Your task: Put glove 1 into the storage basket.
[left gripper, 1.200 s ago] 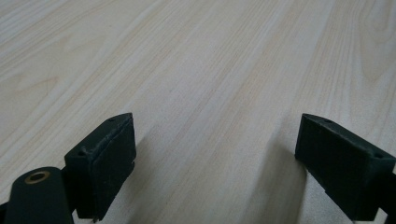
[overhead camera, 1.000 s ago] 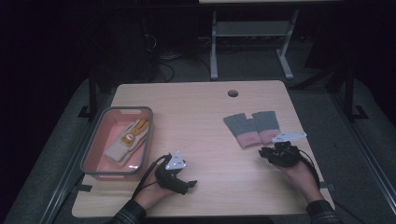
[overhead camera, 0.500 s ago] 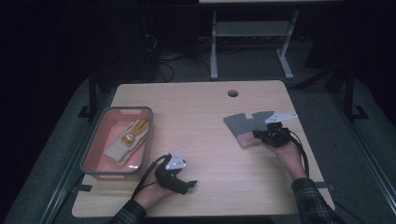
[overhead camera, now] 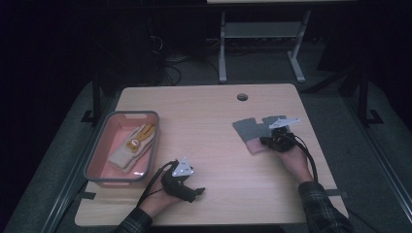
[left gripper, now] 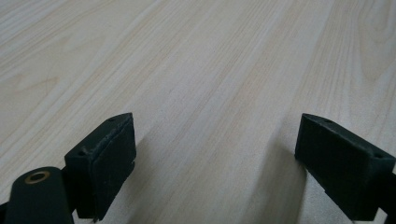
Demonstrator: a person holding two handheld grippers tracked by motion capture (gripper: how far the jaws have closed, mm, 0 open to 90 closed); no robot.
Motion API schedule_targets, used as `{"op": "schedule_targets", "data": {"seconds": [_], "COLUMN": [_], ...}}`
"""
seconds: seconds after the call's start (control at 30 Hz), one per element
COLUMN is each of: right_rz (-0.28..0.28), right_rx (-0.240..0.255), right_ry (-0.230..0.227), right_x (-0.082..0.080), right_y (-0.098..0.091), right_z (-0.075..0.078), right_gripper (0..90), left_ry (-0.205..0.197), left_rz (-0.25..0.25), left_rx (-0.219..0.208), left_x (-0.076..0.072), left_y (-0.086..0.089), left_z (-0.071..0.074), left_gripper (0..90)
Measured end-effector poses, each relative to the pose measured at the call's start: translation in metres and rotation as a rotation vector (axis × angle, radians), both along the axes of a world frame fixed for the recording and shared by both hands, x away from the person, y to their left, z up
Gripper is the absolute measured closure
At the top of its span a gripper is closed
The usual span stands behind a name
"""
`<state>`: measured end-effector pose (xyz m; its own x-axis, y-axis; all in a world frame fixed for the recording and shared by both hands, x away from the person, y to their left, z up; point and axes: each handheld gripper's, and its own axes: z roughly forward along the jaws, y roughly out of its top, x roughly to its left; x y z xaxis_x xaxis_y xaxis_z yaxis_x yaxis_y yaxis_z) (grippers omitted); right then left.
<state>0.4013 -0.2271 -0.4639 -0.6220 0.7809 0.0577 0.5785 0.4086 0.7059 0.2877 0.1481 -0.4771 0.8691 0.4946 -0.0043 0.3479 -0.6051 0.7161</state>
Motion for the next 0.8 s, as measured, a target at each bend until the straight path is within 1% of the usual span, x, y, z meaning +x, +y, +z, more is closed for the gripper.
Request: {"op": "schedule_targets", "data": {"seconds": [0.07,0.17,0.27,0.33,0.47,0.5,0.53,0.6,0.63,0.67,0.8], "right_rz": [0.018,0.025,0.048,0.064,0.08,0.095,0.095,0.109,0.131,0.131,0.169], "right_rx": [-0.014,-0.014,-0.013,-0.02,-0.024,-0.028,-0.028,-0.033,-0.035,-0.035,-0.046], "right_ry": [0.006,0.01,0.015,0.022,0.024,0.029,0.029,0.035,0.04,0.04,0.051], "right_x": [-0.003,-0.005,-0.01,-0.015,-0.019,-0.023,-0.023,-0.028,-0.033,-0.033,-0.043], "right_y": [0.002,0.003,0.005,0.008,0.011,0.012,0.012,0.014,0.016,0.016,0.022], "right_z": [0.001,0.002,0.002,0.003,0.004,0.004,0.004,0.005,0.006,0.006,0.007], "right_gripper": [90.0,90.0,90.0,90.0,90.0,90.0,90.0,90.0,90.0,90.0,90.0], "left_ry": [0.0,-0.001,0.0,0.0,0.0,0.001,0.001,0.0,0.001,0.001,0.001], "left_rz": [0.0,-0.001,-0.001,-0.001,-0.001,-0.001,-0.001,-0.001,-0.001,-0.001,0.0], "left_rx": [0.001,0.002,0.002,0.001,0.001,0.001,0.001,0.001,0.001,0.001,0.001], "left_x": [0.0,0.0,0.0,0.0,0.0,0.0,0.0,0.0,0.0,0.0,0.0], "left_y": [0.0,0.0,0.0,0.0,0.0,0.0,0.0,0.0,0.0,0.0,0.0], "left_z": [0.0,0.0,0.0,0.0,0.0,0.0,0.0,0.0,0.0,0.0,0.0], "left_gripper": [11.7,11.7,11.7,11.7,11.7,11.7,11.6,11.7,11.7,11.7,11.7]}}
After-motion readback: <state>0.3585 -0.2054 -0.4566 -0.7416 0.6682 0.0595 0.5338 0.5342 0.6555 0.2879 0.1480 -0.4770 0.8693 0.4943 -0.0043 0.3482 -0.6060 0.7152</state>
